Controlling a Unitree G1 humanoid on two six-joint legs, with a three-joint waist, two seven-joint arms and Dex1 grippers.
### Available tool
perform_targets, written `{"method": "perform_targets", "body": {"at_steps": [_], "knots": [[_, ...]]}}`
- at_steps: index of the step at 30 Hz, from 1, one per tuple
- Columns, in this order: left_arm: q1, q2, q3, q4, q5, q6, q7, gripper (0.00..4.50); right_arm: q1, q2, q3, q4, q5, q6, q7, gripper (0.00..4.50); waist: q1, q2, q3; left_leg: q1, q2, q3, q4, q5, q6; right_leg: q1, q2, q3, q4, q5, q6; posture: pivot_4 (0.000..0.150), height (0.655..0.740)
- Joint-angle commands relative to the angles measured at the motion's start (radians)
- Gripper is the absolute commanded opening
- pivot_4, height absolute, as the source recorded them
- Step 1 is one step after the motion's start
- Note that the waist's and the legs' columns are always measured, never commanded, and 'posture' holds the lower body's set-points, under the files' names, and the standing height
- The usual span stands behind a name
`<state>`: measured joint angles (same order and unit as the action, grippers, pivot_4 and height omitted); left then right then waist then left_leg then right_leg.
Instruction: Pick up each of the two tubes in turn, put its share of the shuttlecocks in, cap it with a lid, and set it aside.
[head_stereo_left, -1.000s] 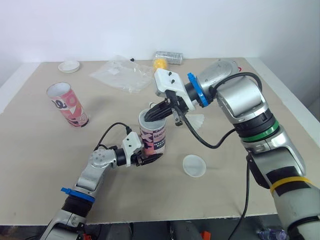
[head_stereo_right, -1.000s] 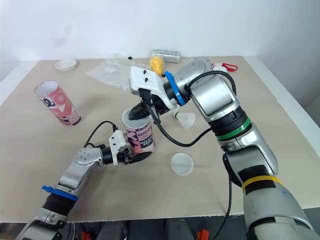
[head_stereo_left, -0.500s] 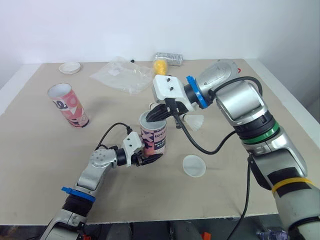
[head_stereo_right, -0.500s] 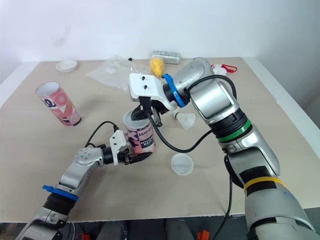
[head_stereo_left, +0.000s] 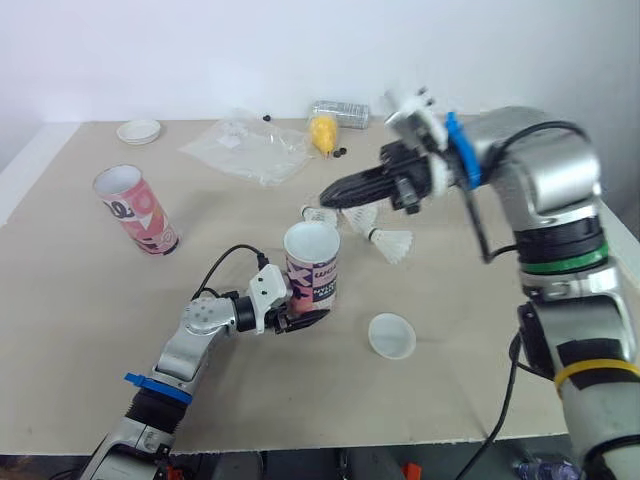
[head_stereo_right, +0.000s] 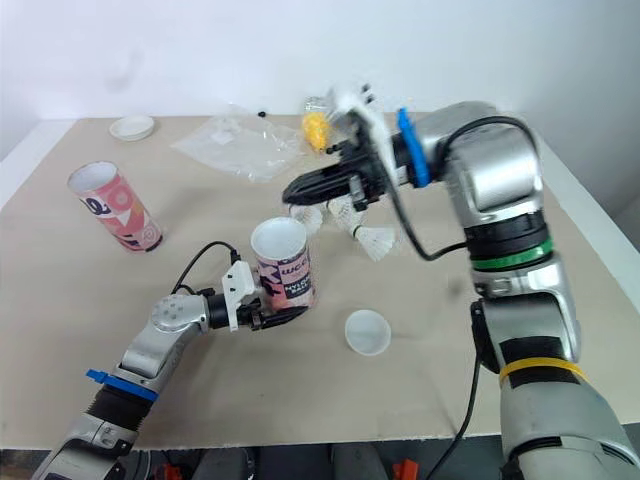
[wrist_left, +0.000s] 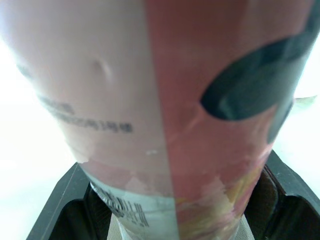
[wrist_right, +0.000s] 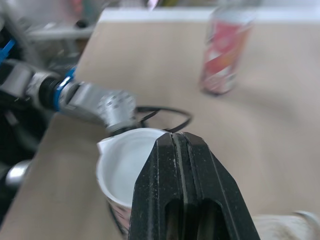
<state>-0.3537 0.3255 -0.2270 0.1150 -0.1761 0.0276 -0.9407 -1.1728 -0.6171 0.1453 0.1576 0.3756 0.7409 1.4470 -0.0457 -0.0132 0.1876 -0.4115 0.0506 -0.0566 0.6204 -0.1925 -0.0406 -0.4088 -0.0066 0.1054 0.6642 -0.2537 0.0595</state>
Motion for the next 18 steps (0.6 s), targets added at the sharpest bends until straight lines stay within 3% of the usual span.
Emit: {"method": "perform_targets", "body": {"at_steps": [1,8,12,16,18], "knots": [[0.002,0.002,-0.02,-0.009,0.007,0.012,-0.007,3.03,0.062,-0.023,-0.112,-0.024,0.031,-0.075,-0.07,0.03,0.0,0.0,0.0,0.0,0.0,0.0,-0.001,0.0,0.0,0.0,0.0,0.0,0.0,0.0,0.0,0.15,0.74],[0.0,0.011,-0.027,-0.025,0.0,0.019,-0.031,3.03,0.321,-0.079,-0.207,-0.079,0.04,-0.189,-0.16,0.03,-0.001,0.0,0.0,0.0,0.0,0.0,-0.002,0.0,0.001,0.0,0.0,0.0,0.0,-0.002,0.0,0.15,0.74],[-0.002,0.018,-0.033,-0.029,-0.006,0.023,-0.057,3.03,0.472,-0.1,-0.212,-0.196,0.089,-0.171,-0.151,1.43,-0.001,0.0,0.0,0.0,-0.001,0.0,-0.002,-0.001,0.001,0.0,0.0,0.0,0.0,-0.002,0.0,0.15,0.74],[-0.005,0.023,-0.036,-0.028,-0.007,0.019,-0.074,4.5,0.588,-0.086,-0.183,-0.316,0.128,-0.166,-0.162,3.48,-0.002,0.0,0.001,0.0,-0.001,0.0,-0.002,-0.001,0.001,0.0,0.0,0.001,0.0,-0.002,0.0,0.15,0.74],[-0.006,0.026,-0.038,-0.025,-0.009,0.012,-0.087,4.5,0.636,-0.068,-0.155,-0.354,0.113,-0.204,-0.175,4.48,-0.003,0.0,0.001,0.001,-0.001,0.0,-0.002,-0.001,0.001,0.0,0.0,0.001,0.0,-0.002,0.0,0.15,0.74]]}}
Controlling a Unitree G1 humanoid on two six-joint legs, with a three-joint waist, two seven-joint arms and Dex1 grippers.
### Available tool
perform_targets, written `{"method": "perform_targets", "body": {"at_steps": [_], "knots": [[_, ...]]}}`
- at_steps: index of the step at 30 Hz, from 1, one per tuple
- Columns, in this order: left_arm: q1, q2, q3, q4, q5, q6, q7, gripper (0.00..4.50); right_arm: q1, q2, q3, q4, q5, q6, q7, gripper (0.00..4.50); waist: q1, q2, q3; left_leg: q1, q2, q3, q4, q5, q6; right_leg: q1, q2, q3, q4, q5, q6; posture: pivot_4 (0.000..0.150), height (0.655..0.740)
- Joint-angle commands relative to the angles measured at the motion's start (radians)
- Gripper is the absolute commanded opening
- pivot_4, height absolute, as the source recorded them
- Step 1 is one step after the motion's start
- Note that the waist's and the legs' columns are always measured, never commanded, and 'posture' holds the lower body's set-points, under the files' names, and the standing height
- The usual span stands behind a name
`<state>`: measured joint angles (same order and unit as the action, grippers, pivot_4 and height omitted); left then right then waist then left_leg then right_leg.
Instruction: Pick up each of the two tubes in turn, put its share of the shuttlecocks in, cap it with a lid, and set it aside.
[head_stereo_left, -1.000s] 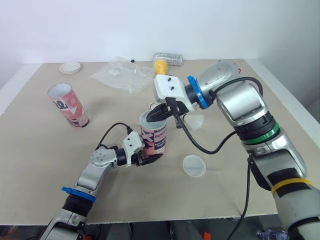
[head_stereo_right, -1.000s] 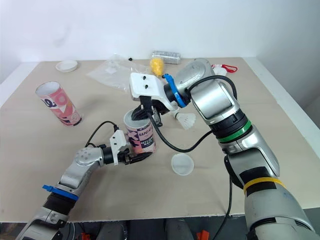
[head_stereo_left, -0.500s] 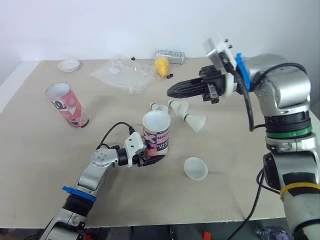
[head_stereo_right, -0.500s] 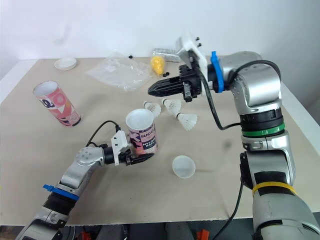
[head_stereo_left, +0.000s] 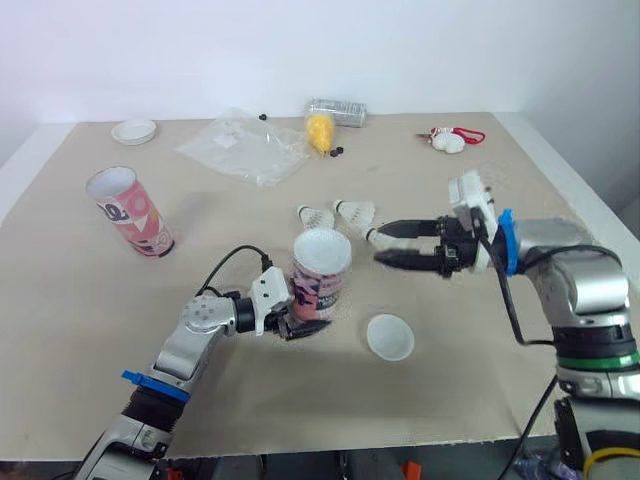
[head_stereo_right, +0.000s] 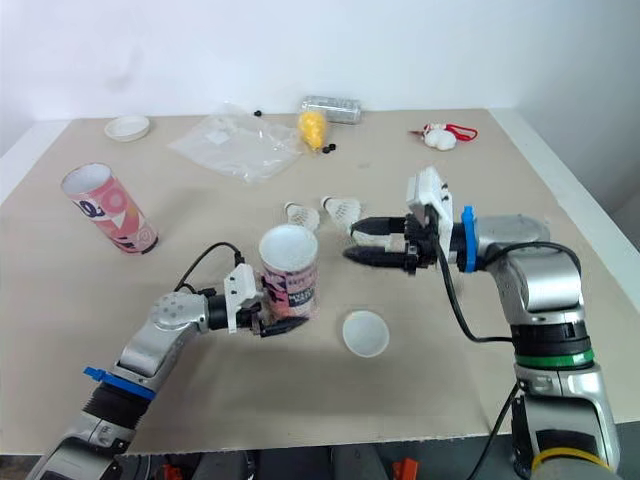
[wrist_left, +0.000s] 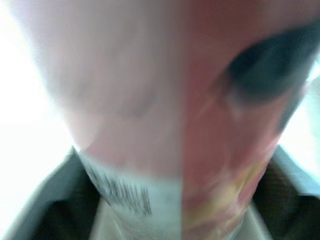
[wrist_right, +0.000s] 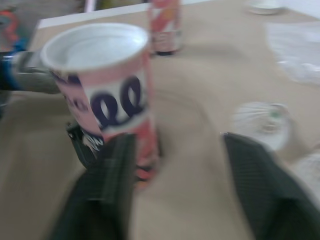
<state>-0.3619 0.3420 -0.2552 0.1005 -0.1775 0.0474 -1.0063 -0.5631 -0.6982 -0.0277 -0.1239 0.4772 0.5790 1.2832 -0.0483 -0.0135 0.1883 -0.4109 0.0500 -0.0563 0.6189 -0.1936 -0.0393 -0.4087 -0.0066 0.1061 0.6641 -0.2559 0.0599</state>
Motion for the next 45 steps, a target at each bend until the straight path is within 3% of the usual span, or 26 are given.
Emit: {"method": "perform_targets", "body": {"at_steps": [1,16,25,45], "knots": [[0.002,0.012,-0.011,-0.012,-0.011,-0.01,-0.032,4.5,0.044,0.018,0.034,-0.082,0.003,-0.06,-0.012,4.48,0.0,0.0,0.0,0.0,0.0,0.0,0.0,0.0,0.0,0.0,0.0,0.0,0.0,0.0,0.0,0.15,0.74],[0.017,0.079,0.03,0.012,-0.023,-0.075,-0.083,4.5,0.143,0.116,0.2,-0.104,-0.076,-0.229,-0.069,4.48,-0.001,-0.001,0.0,0.0,0.0,0.0,0.0,0.0,0.0,0.0,0.001,0.0,0.0,0.0,0.0,0.15,0.74],[0.018,0.117,0.057,0.011,-0.041,-0.092,-0.101,4.5,0.112,0.187,0.251,0.047,-0.164,-0.354,-0.106,4.48,0.0,-0.002,0.001,0.001,0.0,0.0,0.0,0.0,0.0,0.0,0.001,0.0,0.0,0.001,0.0,0.15,0.74],[0.045,0.143,0.056,-0.004,-0.056,-0.077,-0.116,4.5,0.038,0.285,0.332,0.213,-0.224,-0.438,-0.069,4.48,-0.001,-0.002,0.001,0.001,0.0,0.0,0.0,0.0,0.0,0.001,0.001,0.0,0.001,0.001,-0.001,0.15,0.74]]}}
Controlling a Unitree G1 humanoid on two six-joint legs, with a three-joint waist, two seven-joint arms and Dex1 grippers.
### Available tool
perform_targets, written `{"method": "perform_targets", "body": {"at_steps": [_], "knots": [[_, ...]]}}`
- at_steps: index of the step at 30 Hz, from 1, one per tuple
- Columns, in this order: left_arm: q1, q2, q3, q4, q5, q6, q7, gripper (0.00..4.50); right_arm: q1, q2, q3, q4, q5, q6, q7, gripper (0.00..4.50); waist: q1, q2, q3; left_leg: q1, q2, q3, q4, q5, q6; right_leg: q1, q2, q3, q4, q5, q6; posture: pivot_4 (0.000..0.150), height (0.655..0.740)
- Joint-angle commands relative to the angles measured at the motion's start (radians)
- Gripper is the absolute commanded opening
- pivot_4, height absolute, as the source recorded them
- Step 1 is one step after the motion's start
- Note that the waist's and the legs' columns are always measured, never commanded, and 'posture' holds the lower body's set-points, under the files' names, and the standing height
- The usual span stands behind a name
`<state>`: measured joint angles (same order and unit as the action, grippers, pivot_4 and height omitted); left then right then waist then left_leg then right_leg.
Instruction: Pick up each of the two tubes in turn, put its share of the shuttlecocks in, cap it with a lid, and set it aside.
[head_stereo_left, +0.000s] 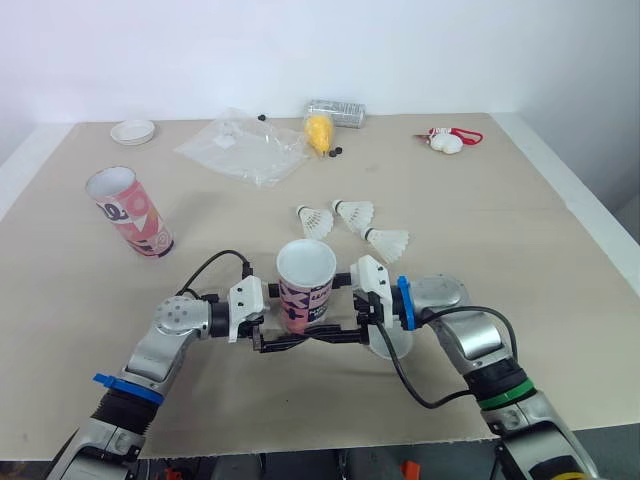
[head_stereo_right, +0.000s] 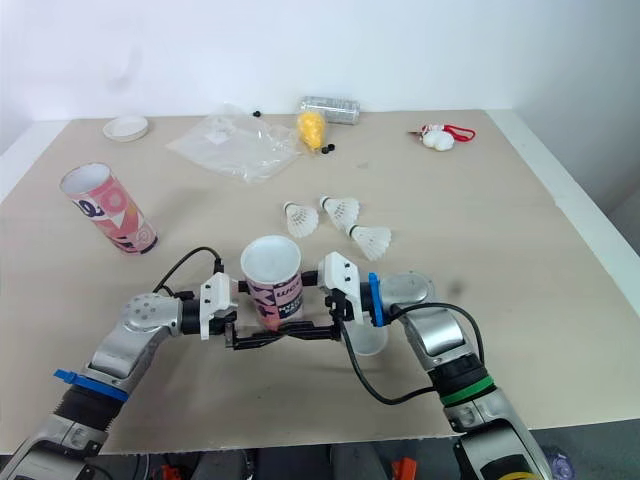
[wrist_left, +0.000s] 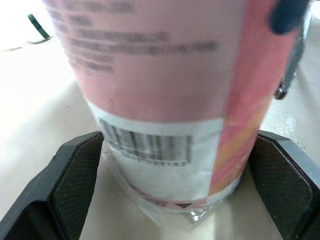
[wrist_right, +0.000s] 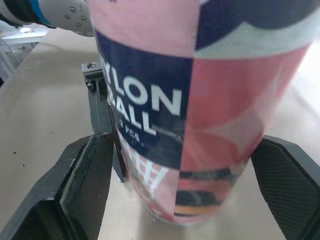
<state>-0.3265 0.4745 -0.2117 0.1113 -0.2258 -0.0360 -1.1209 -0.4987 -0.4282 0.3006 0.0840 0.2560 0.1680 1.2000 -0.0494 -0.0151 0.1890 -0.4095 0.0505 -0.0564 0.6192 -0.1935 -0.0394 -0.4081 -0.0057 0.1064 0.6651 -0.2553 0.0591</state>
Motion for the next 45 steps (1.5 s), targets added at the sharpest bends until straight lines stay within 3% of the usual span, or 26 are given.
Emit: {"method": "perform_targets", "body": {"at_steps": [1,31,45], "knots": [[0.011,0.011,0.013,-0.017,-0.009,0.007,-0.002,4.5,-0.031,0.019,0.007,0.012,-0.005,-0.033,0.018,4.48,0.0,0.0,0.0,0.0,0.0,0.0,0.0,0.0,0.0,0.0,0.0,0.0,0.0,0.0,0.0,0.15,0.74],[0.142,0.15,0.159,-0.131,-0.093,0.011,-0.009,4.5,-0.07,0.109,0.01,0.108,-0.025,-0.084,0.009,4.48,-0.001,0.0,0.0,0.0,0.001,0.0,0.0,0.0,0.0,0.0,0.001,0.0,0.001,0.001,-0.001,0.15,0.74],[0.238,0.159,0.213,-0.261,-0.13,0.06,0.049,4.5,-0.091,0.171,0.021,0.224,-0.071,-0.179,-0.005,4.48,-0.001,0.0,0.0,0.001,0.001,0.0,0.0,0.0,0.0,0.0,0.001,0.0,0.001,0.001,-0.002,0.15,0.74]]}}
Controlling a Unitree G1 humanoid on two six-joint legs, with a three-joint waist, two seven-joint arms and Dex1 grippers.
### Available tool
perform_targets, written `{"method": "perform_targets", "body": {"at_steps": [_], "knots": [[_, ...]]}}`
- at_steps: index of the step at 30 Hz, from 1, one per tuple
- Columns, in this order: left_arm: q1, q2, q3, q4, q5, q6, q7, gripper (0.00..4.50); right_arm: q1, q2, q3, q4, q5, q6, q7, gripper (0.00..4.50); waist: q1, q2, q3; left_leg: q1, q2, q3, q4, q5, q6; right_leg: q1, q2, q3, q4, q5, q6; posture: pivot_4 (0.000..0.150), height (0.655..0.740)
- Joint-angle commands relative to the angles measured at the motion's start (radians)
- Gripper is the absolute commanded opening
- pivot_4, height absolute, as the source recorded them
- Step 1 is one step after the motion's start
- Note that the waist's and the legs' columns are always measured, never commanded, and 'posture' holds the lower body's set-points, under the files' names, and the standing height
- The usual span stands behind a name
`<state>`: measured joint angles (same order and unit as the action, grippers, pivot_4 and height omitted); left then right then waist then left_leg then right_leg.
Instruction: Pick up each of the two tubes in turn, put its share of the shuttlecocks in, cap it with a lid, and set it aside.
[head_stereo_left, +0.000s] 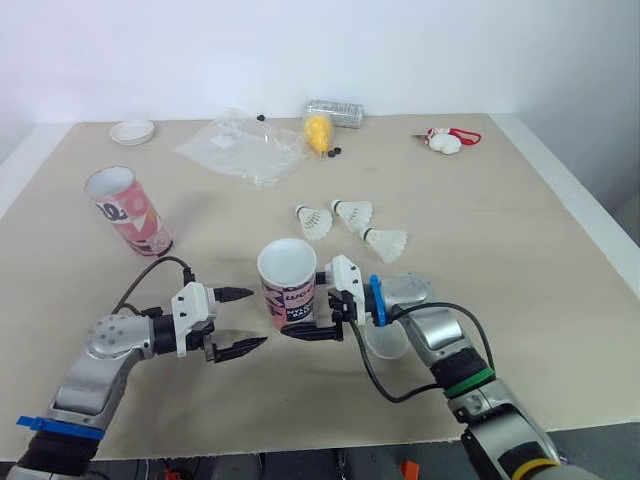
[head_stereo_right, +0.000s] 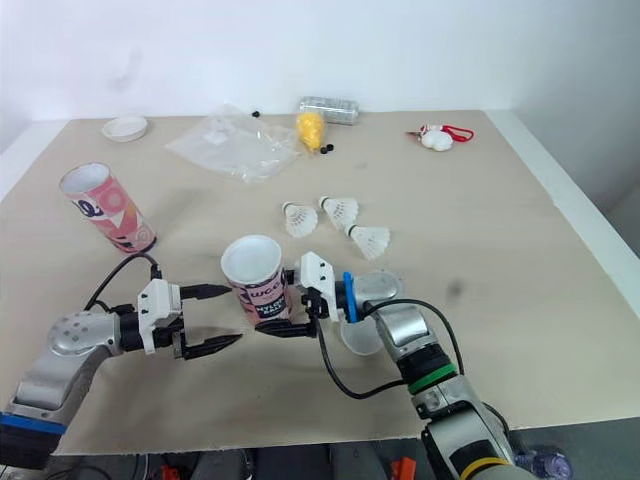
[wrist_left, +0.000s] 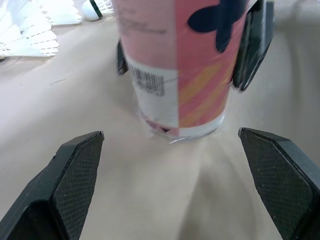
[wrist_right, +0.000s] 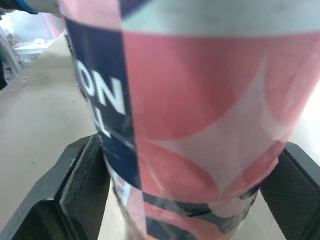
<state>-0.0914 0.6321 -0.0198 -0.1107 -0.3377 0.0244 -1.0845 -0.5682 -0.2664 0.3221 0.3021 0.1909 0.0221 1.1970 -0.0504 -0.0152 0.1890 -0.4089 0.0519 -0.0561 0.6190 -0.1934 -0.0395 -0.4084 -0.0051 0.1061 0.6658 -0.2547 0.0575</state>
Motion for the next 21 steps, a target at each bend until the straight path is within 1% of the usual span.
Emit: {"method": "perform_targets", "body": {"at_steps": [1,10,11,13,21], "knots": [[0.004,0.002,0.021,-0.04,-0.017,0.0,0.014,4.5,-0.024,0.011,-0.002,0.012,-0.007,-0.038,-0.001,4.48,0.0,0.0,0.0,0.0,0.0,0.0,0.0,0.0,0.0,0.0,0.0,0.0,0.0,0.0,0.0,0.15,0.74],[0.005,0.007,0.022,-0.021,-0.007,-0.01,0.02,4.5,-0.033,0.025,-0.006,0.023,-0.003,-0.048,0.003,4.48,0.0,0.0,0.0,0.0,0.0,0.0,0.0,0.0,0.0,0.0,0.0,0.0,0.0,0.0,0.0,0.15,0.74],[0.002,0.007,0.021,-0.017,-0.005,-0.011,0.02,4.5,-0.031,0.024,-0.006,0.018,-0.003,-0.051,0.002,3.95,0.0,0.0,0.0,0.0,0.0,0.0,0.0,0.0,0.0,0.0,0.0,0.0,0.0,0.0,0.0,0.15,0.74],[-0.007,0.005,0.017,-0.005,0.0,-0.014,0.02,4.5,-0.024,0.017,-0.006,0.001,-0.007,-0.052,-0.002,3.36,0.0,0.0,0.0,0.0,0.0,0.0,0.0,0.0,0.0,0.0,0.0,0.0,0.0,0.0,0.0,0.15,0.74],[-0.041,-0.004,0.002,0.03,0.008,-0.025,0.014,4.5,-0.007,-0.014,-0.012,-0.056,0.003,-0.03,-0.001,3.36,0.001,0.0,0.0,0.0,0.0,0.0,0.0,0.0,0.0,0.0,0.0,0.0,0.0,0.0,0.0,0.15,0.74]]}}
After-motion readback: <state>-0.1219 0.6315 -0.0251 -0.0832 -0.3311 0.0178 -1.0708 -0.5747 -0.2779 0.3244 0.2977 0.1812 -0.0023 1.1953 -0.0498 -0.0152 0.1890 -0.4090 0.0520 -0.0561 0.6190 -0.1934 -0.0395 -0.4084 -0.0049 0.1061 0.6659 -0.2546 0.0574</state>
